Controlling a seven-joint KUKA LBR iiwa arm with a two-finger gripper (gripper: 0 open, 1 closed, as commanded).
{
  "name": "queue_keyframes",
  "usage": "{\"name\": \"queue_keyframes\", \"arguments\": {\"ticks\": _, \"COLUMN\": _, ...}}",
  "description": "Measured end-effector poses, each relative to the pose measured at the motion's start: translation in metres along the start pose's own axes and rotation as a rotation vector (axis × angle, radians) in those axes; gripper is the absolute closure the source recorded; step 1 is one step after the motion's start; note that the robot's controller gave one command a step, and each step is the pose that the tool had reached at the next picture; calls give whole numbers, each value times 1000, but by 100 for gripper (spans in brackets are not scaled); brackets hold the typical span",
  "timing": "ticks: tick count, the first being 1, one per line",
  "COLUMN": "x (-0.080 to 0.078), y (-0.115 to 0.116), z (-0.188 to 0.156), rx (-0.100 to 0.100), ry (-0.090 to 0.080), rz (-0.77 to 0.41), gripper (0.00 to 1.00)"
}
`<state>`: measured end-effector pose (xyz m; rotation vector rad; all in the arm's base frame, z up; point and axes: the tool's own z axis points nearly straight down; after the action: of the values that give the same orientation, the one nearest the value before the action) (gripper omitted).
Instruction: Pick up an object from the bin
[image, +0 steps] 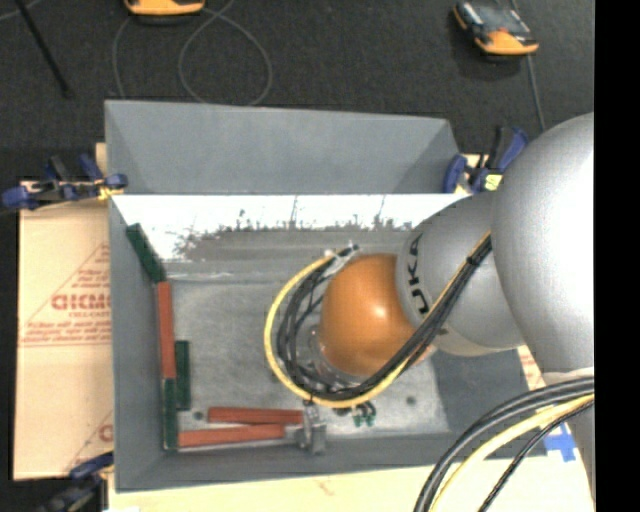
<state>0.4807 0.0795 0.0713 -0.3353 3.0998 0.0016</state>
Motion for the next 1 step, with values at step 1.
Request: {"name": "queue_keyframes", "arguments": {"ticks": 1, "x": 4, "y": 1, "z": 0, "rx": -2, "ry": 16, "rz": 4, "gripper": 100}}
